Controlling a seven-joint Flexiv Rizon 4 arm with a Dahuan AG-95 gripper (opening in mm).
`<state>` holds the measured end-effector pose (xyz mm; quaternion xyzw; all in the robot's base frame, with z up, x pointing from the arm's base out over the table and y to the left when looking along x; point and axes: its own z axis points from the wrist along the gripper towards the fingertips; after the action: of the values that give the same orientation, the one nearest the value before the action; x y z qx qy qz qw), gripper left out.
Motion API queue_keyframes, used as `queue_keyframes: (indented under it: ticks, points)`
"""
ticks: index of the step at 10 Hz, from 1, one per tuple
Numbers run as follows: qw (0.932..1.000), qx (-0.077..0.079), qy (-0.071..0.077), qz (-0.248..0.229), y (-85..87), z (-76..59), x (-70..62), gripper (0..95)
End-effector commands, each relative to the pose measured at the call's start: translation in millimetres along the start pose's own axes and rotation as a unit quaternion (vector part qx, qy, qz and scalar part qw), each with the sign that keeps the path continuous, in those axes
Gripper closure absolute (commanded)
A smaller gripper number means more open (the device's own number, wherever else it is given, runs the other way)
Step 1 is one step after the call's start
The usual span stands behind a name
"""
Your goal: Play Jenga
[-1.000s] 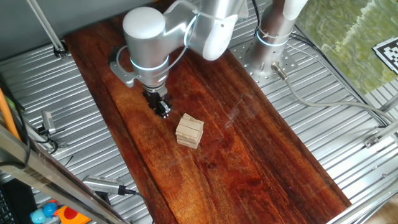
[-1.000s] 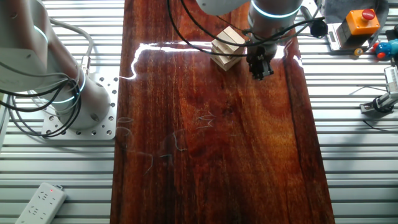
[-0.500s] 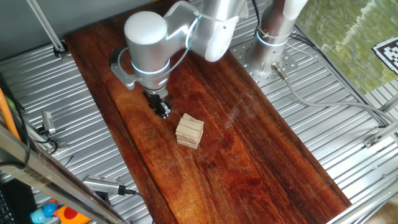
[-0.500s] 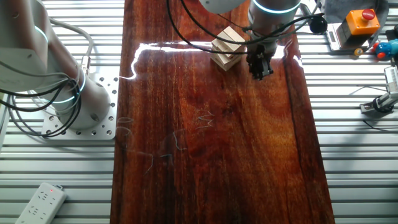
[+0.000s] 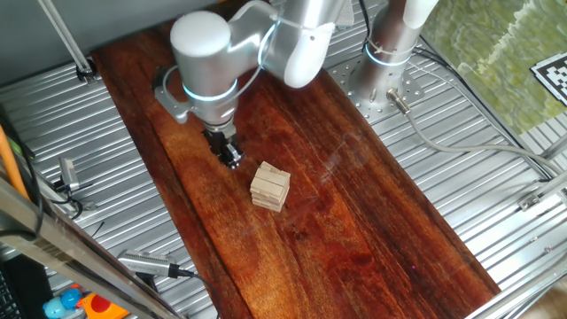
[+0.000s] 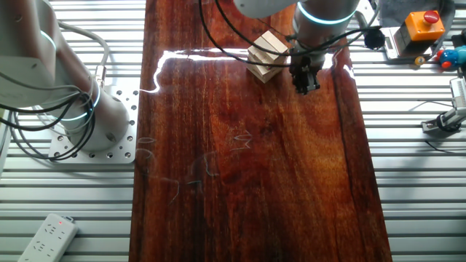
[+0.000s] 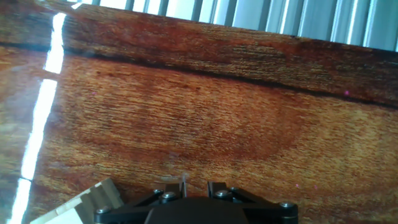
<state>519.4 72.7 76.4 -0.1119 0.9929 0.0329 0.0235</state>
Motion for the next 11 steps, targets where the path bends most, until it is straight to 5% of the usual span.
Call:
queue_keyframes:
  ticks: [1, 8, 11]
  points:
    - [1.0, -0.005, -0.001, 0.0, 0.8, 0.1, 3.1, 76.0]
    - [0.9997, -0.019, -0.005, 0.016, 8.7, 4.7, 6.0, 76.0]
    - [0.9994, -0.014, 0.031, 0.002, 8.7, 4.8, 6.0, 76.0]
